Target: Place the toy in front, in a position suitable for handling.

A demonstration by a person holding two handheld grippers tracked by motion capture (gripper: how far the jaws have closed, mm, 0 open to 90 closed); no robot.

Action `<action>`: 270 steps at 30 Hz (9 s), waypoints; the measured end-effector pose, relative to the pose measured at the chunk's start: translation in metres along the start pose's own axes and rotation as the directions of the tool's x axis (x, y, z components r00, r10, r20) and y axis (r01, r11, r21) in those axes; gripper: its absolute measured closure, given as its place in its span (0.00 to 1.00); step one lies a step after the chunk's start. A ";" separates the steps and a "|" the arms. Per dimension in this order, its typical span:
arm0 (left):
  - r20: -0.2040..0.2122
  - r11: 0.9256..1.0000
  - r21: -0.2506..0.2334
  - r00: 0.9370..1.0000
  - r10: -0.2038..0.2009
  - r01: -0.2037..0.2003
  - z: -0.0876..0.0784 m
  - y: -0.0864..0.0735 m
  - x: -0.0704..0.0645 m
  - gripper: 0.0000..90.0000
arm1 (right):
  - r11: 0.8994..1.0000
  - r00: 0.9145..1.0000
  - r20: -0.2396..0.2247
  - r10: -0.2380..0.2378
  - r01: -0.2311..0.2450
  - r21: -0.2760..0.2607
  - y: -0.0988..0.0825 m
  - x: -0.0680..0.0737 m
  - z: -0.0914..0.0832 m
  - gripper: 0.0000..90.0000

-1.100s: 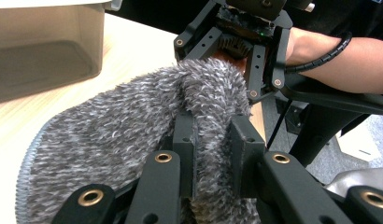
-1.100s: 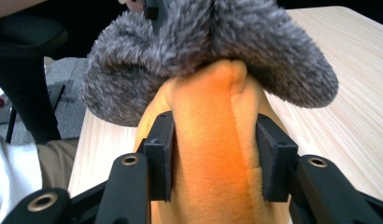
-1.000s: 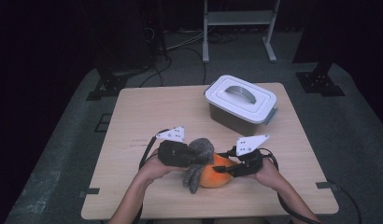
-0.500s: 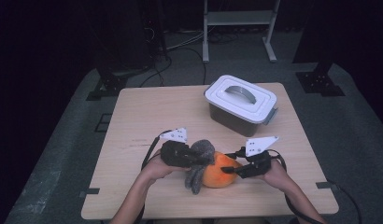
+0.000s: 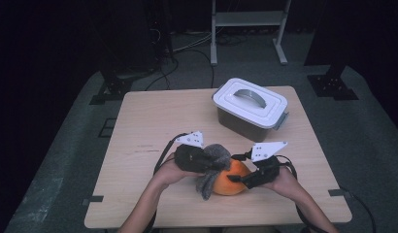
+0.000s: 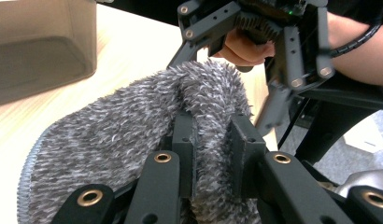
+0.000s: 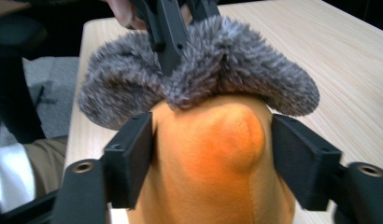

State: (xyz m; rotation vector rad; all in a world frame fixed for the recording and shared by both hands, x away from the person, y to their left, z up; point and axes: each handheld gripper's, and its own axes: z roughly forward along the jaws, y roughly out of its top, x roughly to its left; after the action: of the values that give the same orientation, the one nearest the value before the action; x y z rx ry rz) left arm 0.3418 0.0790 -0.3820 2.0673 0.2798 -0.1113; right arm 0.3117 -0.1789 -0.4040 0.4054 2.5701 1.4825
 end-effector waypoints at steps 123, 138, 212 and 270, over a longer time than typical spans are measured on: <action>0.061 1.000 -0.012 0.998 -0.017 0.018 -0.003 -0.015 -0.008 0.81 | 0.998 0.991 -0.132 -0.037 0.044 0.048 -0.022 0.005 -0.003 0.50; 0.050 0.999 0.029 0.998 -0.025 0.023 -0.004 -0.028 -0.009 0.81 | 1.000 0.993 -0.118 -0.016 0.018 0.023 -0.037 -0.005 -0.023 0.52; 0.040 1.000 0.018 0.999 -0.010 0.010 0.009 -0.004 -0.010 0.81 | 0.992 0.999 0.035 -0.007 0.003 0.124 -0.006 0.015 -0.018 0.24; 0.020 1.000 0.017 1.000 0.001 -0.001 -0.008 -0.006 -0.015 0.81 | 0.997 1.000 -0.013 0.003 -0.002 0.075 -0.003 0.006 0.001 0.21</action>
State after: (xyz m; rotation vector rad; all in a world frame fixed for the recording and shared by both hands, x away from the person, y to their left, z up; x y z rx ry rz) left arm 0.3258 0.0862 -0.3804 2.0822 0.2666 -0.1340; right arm 0.3052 -0.1777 -0.4075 0.4093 2.6425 1.3977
